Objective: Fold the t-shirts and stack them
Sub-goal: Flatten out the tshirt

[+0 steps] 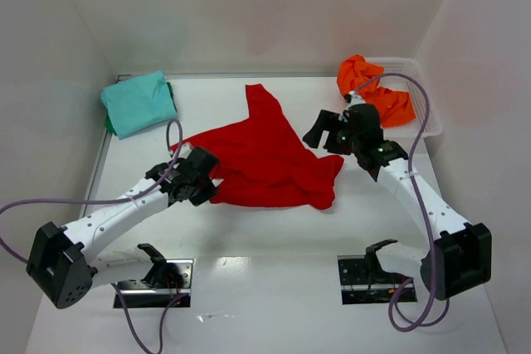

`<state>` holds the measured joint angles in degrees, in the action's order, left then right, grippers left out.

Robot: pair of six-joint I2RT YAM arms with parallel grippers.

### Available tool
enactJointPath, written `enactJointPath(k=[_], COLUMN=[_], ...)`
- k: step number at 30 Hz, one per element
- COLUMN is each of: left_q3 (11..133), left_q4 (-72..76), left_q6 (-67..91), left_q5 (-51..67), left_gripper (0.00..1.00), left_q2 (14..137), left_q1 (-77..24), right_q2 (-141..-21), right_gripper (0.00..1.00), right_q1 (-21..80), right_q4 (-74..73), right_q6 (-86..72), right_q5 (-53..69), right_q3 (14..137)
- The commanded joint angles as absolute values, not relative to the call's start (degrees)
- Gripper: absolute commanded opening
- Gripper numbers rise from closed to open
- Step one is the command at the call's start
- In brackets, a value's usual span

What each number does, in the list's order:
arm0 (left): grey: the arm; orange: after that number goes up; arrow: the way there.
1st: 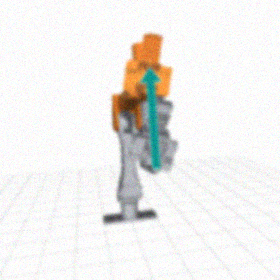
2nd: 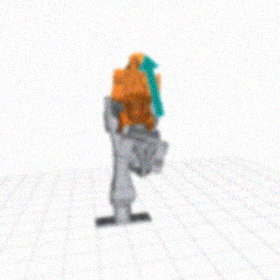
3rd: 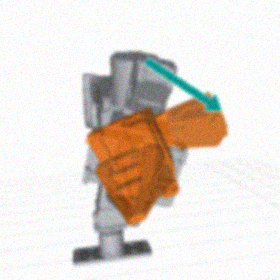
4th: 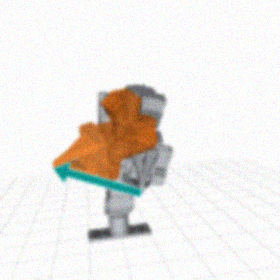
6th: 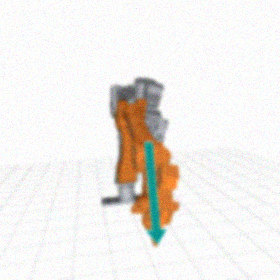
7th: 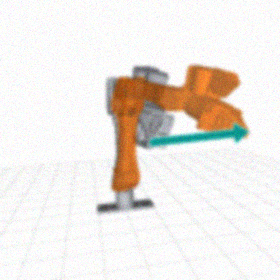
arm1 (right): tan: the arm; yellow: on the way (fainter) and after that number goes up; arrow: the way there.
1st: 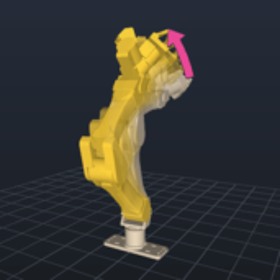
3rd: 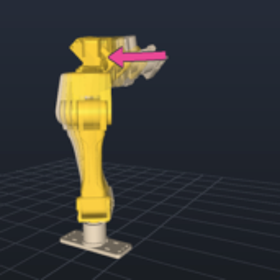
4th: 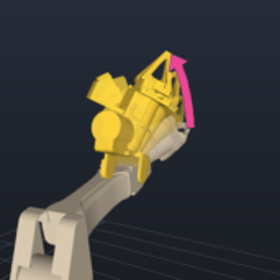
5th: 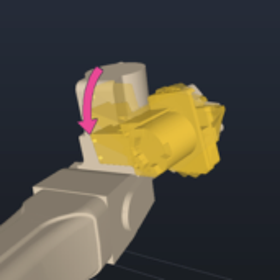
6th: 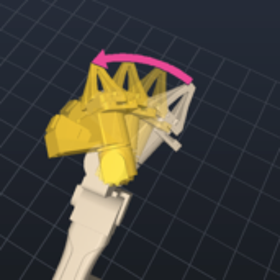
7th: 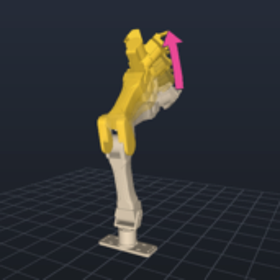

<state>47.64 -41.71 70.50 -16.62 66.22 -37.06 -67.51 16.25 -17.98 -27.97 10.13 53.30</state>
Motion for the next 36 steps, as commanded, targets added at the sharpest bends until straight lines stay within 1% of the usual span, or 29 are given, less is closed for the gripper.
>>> enactJointPath(k=[1, 3, 6, 10, 13, 15, 19, 27, 28, 30, 31, 33, 34, 35, 36], left_q3=[45.8, 45.0, 43.9, 43.3, 42.7, 42.2, 42.2, 41.1, 41.1, 40.6, 40.6, 40.6, 40.6, 40.1, 40.1], left_q4=[-42.8, -42.3, -41.1, -40.5, -40.0, -39.5, -39.5, -38.8, -38.8, -38.3, -38.3, -38.3, -38.3, -37.7, -37.7], left_q6=[68.6, 67.9, 67.9, 67.4, 67.4, 66.8, 66.3, 65.7, 65.2, 65.2, 65.2, 64.7, 64.7, 64.2, 64.2], left_q5=[-15.8, -15.3, -14.2, -14.2, -14.2, -14.2, -13.7, -13.7, -13.7, -13.7, -13.1, -13.1, -12.6, -12.6, -12.6], left_gripper=[0.00, 0.00, 0.00, 0.00, 0.00, 0.00, 0.00, 0.00, 0.00, 0.00, 0.00, 0.00, 0.00, 0.00, 0.00], left_q2=[63.8, 63.8, 63.8, 62.8, 62.8, 62.8, 62.8, 62.8, 62.8, 62.2, 61.7, 61.7, 61.0, 61.0, 61.0], left_q1=[-34.2, -34.2, -34.2, -34.2, -34.2, -34.2, -34.2, -33.7, -33.7, -33.1, -32.6, -32.1, -32.1, -31.6, -31.6], right_q2=[-70.6, -72.9, -77.4, -81.6, -84.0, -85.7, -90.7, -96.2, -96.8, -97.6, -98.2, -98.2, -97.7, -97.6, -97.1], right_gripper=[0.88, 0.88, 0.85, 0.85, 0.85, 0.81, 0.80, 0.80, 0.79, 0.72, 0.63, 0.54, 0.42, 0.26, 0.21], right_q1=[24.3, 26.0, 30.0, 30.1, 30.6, 30.6, 31.1, 34.5, 34.5, 34.5, 34.5, 34.5, 34.5, 34.5, 34.5], right_q4=[-18.7, -19.3, -23.0, -25.3, -24.5, -23.3, -22.8, -23.9, -24.5, -24.5, -25.0, -25.0, -25.0, -25.0, -25.0], right_q6=[-25.6, -25.6, -23.6, -22.9, -22.9, -22.9, -23.6, -24.6, -24.6, -24.6, -24.6, -25.1, -25.1, -25.1, -25.1], right_q5=[8.1, 6.6, 1.6, -3.4, -4.0, -3.3, -3.3, -7.1, -7.8, -8.4, -9.0, -9.8, -10.5, -11.0, -11.9], right_q3=[55.7, 56.2, 57.6, 57.6, 58.1, 58.7, 61.6, 65.7, 66.2, 65.7, 65.0, 65.0, 65.0, 64.5, 64.5])
